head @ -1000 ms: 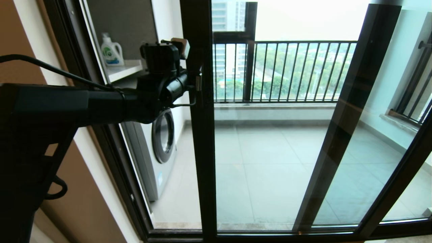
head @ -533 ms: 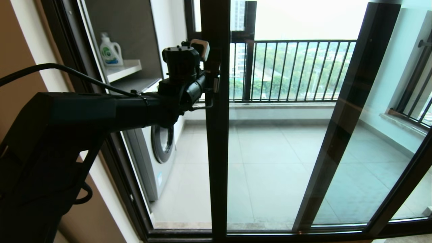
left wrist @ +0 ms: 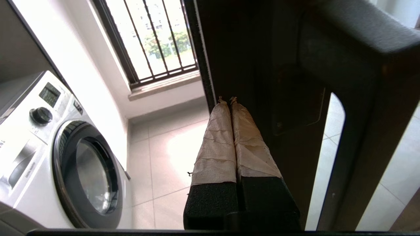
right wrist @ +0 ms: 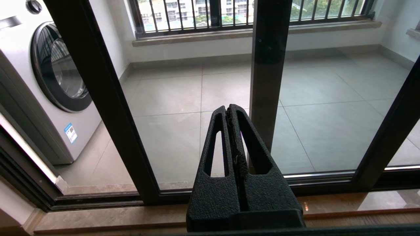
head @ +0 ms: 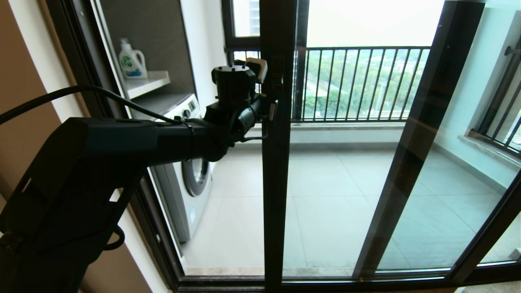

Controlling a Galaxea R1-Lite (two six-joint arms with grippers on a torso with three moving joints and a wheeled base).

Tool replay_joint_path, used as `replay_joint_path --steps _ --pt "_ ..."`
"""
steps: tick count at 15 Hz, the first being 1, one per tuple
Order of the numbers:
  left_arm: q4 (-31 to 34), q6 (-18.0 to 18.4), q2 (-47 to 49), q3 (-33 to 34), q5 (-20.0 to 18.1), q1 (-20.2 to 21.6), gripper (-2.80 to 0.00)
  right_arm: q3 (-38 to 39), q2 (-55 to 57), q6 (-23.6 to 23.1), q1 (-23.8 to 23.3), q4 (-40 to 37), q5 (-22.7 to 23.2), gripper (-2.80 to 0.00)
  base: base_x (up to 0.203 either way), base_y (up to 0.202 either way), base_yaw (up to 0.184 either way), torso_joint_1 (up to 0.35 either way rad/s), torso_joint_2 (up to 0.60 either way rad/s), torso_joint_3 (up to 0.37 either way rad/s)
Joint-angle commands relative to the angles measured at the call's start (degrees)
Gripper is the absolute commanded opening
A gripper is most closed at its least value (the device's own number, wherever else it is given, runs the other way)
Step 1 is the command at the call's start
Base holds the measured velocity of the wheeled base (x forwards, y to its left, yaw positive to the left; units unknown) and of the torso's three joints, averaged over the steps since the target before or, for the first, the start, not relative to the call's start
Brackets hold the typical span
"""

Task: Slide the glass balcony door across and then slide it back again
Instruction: Open the slid door

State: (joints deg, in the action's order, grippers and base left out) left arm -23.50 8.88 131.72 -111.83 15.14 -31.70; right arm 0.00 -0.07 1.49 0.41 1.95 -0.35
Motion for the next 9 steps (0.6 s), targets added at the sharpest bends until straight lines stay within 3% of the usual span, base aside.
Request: replay_joint_path --steps 1,4,9 --pt "-0.4 0.0 -2.1 1.3 1.9 0.1 -2.80 0.7 0.1 0.0 0.0 0.0 0.0 -2.80 0.000 0.000 0.000 0.000 0.00 0.000" --pt "-0.4 -0.4 -7.9 6.5 2.5 0.6 -2.80 0.7 0.1 0.0 0.0 0.1 0.0 -2.80 0.000 0.000 0.000 0.000 0.00 0.000" --pt "-0.6 -2.3 -22.9 22.6 2.0 2.2 -2.80 0.7 0.1 0.0 0.0 0.1 0.0 -2.80 0.000 0.000 0.000 0.000 0.00 0.000"
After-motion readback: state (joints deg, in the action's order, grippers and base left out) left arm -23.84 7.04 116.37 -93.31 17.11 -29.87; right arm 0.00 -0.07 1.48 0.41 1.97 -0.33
